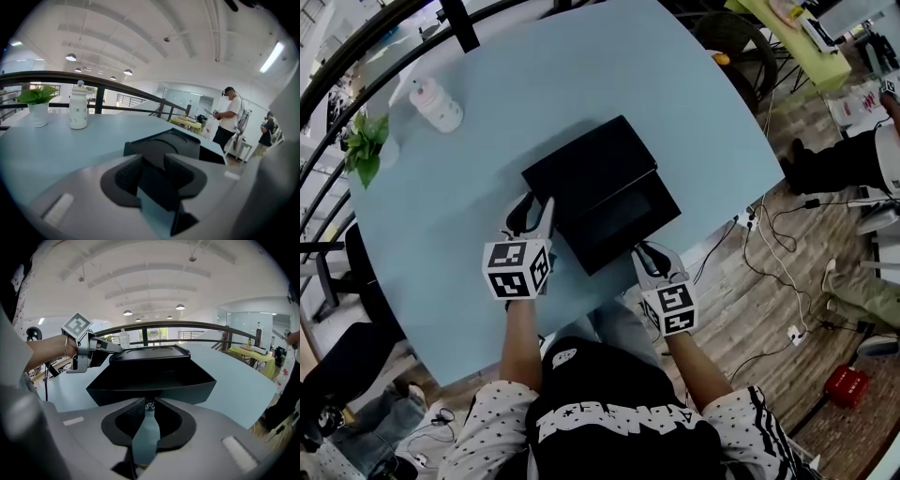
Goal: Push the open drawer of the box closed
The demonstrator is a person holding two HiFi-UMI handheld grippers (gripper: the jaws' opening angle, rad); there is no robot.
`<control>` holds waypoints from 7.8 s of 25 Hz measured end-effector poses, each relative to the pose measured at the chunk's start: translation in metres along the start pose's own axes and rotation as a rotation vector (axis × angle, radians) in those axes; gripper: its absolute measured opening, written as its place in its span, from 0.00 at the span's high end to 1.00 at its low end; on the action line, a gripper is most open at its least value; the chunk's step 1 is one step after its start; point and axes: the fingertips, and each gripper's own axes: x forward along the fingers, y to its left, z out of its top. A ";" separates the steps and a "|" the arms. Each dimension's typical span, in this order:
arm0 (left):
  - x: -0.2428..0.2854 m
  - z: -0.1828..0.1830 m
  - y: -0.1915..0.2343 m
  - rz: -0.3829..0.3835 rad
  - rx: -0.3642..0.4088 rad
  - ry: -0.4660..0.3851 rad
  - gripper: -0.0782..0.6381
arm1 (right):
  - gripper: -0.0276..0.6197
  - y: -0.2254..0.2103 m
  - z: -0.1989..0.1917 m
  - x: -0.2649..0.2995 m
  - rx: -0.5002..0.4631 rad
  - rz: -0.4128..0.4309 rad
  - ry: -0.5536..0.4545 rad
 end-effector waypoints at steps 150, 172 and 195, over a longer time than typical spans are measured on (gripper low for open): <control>-0.031 0.029 -0.008 0.039 0.161 -0.046 0.89 | 0.96 -0.009 0.124 0.025 0.086 0.059 -0.315; -0.102 0.130 -0.122 -0.041 0.531 -0.192 0.89 | 0.96 -0.026 0.209 -0.099 0.038 0.121 -0.594; -0.110 0.148 -0.128 -0.063 0.485 -0.251 0.89 | 0.96 -0.017 0.225 -0.109 -0.080 0.162 -0.580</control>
